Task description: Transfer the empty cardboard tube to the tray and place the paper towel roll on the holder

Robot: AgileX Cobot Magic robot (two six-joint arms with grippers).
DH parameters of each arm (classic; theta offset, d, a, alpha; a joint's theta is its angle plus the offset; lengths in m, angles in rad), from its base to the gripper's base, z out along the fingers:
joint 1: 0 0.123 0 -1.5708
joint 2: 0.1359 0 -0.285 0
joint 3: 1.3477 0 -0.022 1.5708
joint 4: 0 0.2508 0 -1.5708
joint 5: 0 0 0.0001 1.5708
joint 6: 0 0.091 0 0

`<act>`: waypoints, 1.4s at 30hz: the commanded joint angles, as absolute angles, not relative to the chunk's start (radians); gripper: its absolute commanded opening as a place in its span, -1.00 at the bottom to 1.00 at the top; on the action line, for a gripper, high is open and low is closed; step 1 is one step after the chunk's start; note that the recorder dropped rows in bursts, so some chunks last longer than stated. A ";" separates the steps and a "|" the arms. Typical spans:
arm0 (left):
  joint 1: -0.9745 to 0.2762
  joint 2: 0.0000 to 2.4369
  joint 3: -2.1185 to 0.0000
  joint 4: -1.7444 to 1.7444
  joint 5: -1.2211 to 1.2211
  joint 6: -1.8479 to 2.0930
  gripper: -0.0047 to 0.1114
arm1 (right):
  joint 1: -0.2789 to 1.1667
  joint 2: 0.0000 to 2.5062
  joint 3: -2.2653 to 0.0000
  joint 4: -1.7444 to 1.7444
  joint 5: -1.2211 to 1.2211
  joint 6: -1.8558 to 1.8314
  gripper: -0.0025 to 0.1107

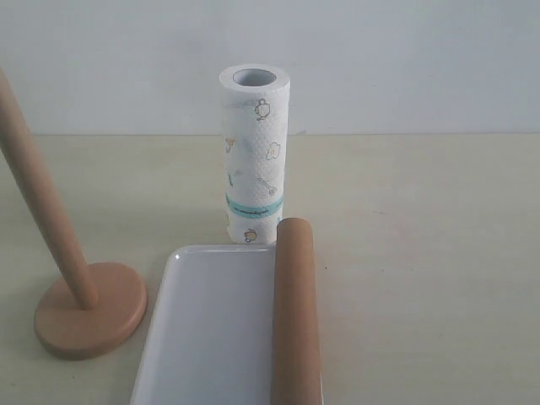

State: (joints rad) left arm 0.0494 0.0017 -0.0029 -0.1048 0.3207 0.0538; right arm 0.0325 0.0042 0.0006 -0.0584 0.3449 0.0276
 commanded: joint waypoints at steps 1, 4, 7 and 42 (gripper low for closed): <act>0.048 0.000 0.000 -0.115 0.317 0.056 -0.85 | 0.031 0.000 0.000 -0.059 0.341 0.023 -0.96; 0.048 0.000 0.000 -0.115 0.317 0.056 -0.85 | 0.031 0.000 0.000 -0.059 0.341 0.023 -0.96; 0.048 0.000 0.000 -0.115 0.317 0.056 -0.85 | 0.031 0.000 0.000 -0.059 0.341 0.023 -0.96; 0.048 0.000 0.000 -0.115 0.317 0.056 -0.85 | 0.031 0.346 -0.242 -0.148 -0.249 0.075 -0.96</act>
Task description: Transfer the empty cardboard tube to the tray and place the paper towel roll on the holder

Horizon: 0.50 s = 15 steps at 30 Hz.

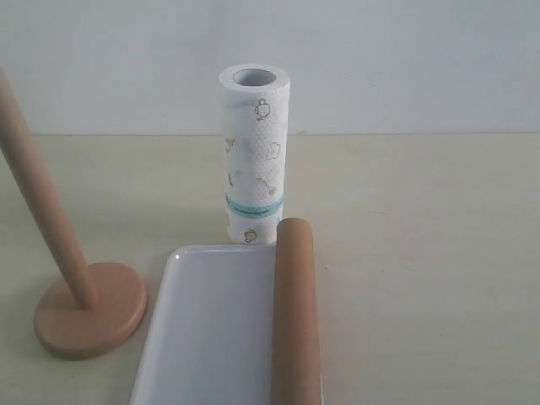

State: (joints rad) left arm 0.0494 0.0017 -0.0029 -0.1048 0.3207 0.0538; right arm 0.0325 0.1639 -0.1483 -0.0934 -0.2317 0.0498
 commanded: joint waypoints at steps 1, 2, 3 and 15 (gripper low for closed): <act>0.048 0.000 0.000 -0.115 0.317 0.056 -0.85 | 0.031 0.394 -0.261 -0.148 -0.250 0.075 -0.96; 0.048 0.000 0.000 -0.115 0.317 0.056 -0.85 | 0.031 0.454 -0.281 -0.146 -0.252 0.075 -0.96; 0.048 0.000 0.000 -0.115 0.317 0.056 -0.85 | 0.031 0.512 -0.297 -0.142 -0.260 0.077 -0.96; 0.048 0.000 0.000 -0.115 0.319 0.056 -0.85 | 0.031 0.842 -0.314 -0.142 -0.482 0.127 -0.96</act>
State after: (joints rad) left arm 0.0494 0.0017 -0.0029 -0.1048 0.3207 0.0538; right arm 0.0325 0.8101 -0.3062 -0.1351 -0.4429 0.0919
